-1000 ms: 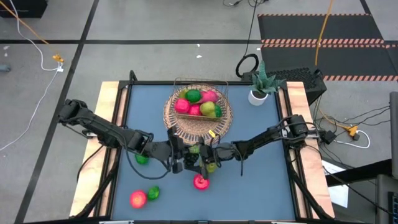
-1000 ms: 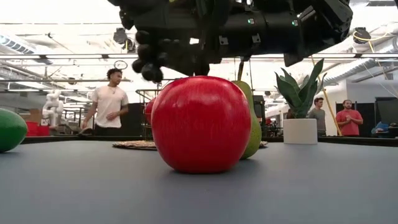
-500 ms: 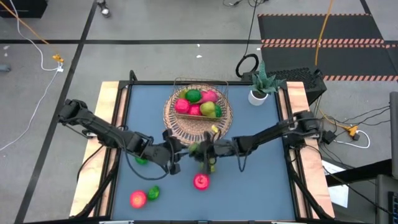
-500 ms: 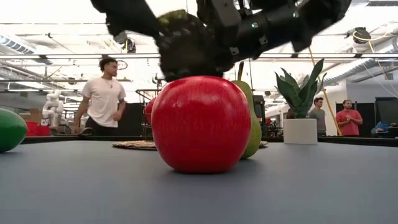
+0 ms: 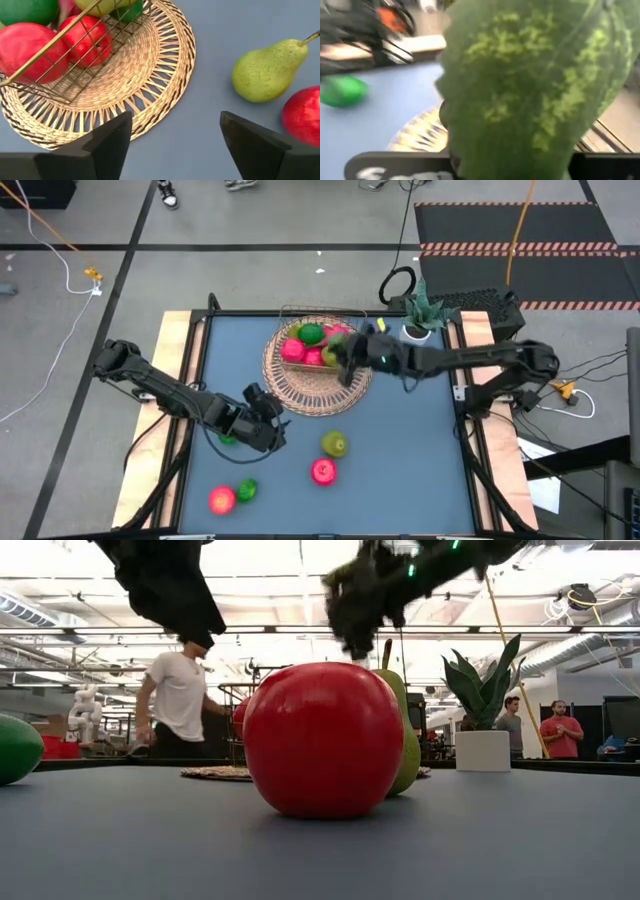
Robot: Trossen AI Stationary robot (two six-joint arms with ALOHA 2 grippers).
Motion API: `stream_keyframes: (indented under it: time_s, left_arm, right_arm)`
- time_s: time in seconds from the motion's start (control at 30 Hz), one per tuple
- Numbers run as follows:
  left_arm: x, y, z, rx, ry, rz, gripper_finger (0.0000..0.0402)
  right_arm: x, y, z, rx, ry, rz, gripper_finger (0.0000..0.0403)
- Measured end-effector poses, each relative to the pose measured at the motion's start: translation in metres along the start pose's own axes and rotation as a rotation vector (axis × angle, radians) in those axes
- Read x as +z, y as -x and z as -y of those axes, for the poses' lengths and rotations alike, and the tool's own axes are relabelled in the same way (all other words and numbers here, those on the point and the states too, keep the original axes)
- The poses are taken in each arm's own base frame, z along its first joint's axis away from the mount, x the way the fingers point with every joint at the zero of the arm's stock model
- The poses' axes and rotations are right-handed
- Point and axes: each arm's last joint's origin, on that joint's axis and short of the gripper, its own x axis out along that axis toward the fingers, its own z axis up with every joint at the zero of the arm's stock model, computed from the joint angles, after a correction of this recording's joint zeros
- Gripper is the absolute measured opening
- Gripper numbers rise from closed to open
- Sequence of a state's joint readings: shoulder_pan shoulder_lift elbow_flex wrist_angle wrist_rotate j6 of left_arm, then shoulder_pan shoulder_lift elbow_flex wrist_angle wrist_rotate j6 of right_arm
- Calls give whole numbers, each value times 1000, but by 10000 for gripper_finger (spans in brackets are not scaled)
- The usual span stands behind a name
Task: Build produce basket
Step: Put the black grapes into the gold wire basket
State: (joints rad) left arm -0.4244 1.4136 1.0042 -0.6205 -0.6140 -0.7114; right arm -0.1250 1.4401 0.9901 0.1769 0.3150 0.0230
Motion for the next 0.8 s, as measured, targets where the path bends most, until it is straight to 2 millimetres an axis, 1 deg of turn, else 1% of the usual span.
stream_keyframes:
  time_s: [0.07, 0.17, 0.3, 0.37, 0.47, 0.53, 0.67, 0.8]
  left_arm:
    - [1, 0, 0, 0, 8, 2, 314]
    - [1, -1, -1, 1, 18, 1, 323]
    - [-3, 2, 1, -5, 19, -15, 324]
    - [-4, 3, 2, -11, 9, -20, 324]
    - [-5, 4, 3, -14, 5, -20, 324]
    - [-6, 4, 3, -14, 3, -22, 324]
    - [-7, 5, 4, -21, -3, -36, 324]
    - [-8, 5, 4, -44, 19, -59, 324]
  right_arm:
    - [-7, -10, 15, -12, -10, -49, 51]
    - [-18, -20, 33, -38, -11, -118, 53]
    - [-23, -23, 55, -95, -6, -173, 71]
    - [-25, -23, 62, -114, -10, -192, 83]
    - [-28, -23, 66, -121, -5, -219, 106]
    - [-30, -23, 66, -94, 2, -243, 126]
    - [-34, -22, 64, -26, -15, -286, 186]
    - [-32, -20, 63, -22, -43, -274, 253]
